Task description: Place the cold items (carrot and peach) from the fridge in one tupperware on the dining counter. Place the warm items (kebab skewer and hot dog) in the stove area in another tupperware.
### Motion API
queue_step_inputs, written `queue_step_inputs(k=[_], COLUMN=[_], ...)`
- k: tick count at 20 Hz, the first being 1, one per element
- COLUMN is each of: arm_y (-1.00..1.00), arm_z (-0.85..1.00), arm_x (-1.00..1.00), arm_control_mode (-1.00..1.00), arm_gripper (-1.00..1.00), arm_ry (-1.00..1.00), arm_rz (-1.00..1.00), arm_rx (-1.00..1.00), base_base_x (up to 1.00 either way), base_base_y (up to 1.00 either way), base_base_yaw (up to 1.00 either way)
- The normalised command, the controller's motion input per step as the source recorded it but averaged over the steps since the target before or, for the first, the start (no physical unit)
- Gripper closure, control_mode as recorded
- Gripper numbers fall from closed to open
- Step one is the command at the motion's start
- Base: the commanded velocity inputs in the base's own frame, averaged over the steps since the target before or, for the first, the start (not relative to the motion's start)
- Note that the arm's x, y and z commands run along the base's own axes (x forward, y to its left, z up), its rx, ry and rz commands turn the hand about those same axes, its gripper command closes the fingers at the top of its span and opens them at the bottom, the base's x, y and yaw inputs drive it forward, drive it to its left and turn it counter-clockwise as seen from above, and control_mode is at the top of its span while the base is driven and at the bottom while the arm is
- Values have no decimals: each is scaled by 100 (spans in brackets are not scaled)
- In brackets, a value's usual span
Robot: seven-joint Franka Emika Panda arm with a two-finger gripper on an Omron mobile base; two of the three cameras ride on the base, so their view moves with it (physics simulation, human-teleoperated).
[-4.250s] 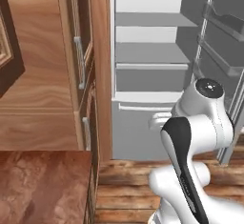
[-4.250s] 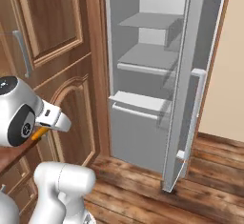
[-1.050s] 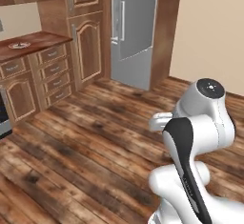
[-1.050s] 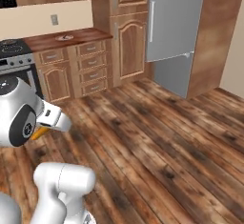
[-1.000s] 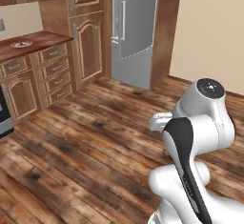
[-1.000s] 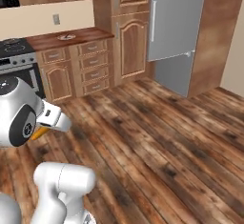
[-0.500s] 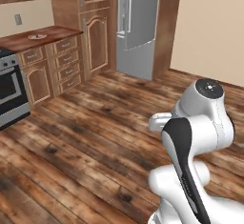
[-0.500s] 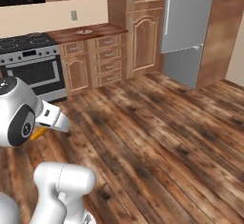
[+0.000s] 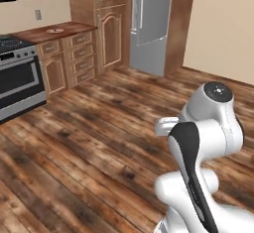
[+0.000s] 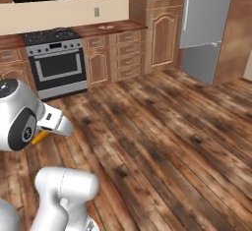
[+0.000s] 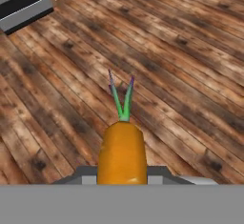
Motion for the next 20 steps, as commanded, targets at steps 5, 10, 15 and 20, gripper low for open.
queue_step_inputs(k=[5, 10, 15, 20], arm_y=[0, 0, 0, 0], arm_z=[0, 0, 0, 0], arm_x=[0, 0, 0, 0], arm_control_mode=[100, 100, 100, 100], arm_gripper=[100, 100, 100, 100], arm_ry=[0, 0, 0, 0], arm_rz=[0, 0, 0, 0], arm_rx=[0, 0, 0, 0], base_base_x=[-100, -96, -96, -100], base_base_y=[13, 67, 49, 6], base_base_yaw=[16, 4, 0, 7])
